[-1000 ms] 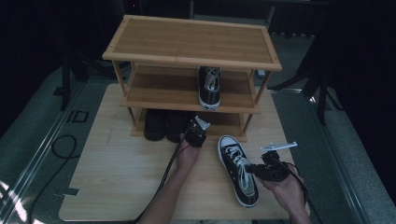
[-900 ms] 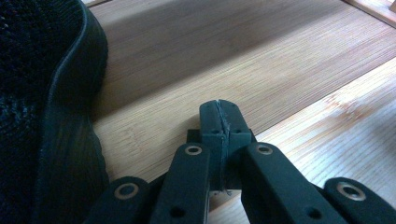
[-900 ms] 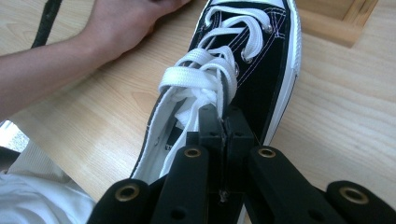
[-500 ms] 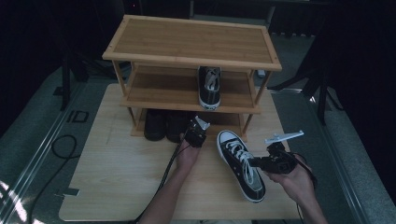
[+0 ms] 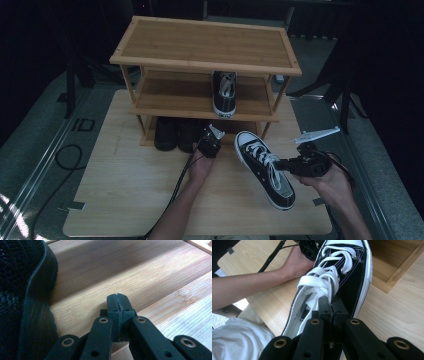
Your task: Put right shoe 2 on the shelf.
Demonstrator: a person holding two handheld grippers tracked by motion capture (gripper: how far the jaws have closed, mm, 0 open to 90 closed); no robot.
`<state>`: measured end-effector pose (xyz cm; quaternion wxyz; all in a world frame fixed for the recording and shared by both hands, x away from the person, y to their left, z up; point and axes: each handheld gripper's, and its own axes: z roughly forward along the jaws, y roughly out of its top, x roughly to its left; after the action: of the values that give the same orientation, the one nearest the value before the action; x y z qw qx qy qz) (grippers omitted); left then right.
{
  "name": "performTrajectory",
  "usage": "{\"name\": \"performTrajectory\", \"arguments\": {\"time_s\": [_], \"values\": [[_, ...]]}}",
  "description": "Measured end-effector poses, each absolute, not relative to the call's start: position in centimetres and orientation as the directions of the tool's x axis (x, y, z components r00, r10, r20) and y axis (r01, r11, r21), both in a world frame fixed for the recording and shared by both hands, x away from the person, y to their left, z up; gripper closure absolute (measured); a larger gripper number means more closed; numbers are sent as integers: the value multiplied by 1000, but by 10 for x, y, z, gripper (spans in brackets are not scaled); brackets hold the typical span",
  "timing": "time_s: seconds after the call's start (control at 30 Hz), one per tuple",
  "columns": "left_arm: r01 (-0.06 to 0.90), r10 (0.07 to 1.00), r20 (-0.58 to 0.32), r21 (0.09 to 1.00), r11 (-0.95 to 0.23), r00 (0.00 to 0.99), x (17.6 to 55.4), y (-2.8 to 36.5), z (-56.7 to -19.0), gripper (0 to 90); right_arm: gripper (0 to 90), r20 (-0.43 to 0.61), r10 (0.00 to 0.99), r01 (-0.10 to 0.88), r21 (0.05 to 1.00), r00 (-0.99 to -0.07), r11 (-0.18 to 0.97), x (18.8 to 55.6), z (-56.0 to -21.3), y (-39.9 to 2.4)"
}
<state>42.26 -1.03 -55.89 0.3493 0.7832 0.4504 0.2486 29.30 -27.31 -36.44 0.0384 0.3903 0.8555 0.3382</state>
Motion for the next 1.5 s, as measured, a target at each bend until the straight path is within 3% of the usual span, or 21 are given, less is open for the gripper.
{"name": "performTrajectory", "arguments": {"time_s": [0.73,1.5], "values": [[532,879,73,772,-348,471,423,-10,-559,900,890,205,670,588,694,-714,415,305,-304,-282],[533,877,69,771,-350,476,423,-10,-559,900,890,264,808,674,709,-527,207,395,-309,-247]]}}
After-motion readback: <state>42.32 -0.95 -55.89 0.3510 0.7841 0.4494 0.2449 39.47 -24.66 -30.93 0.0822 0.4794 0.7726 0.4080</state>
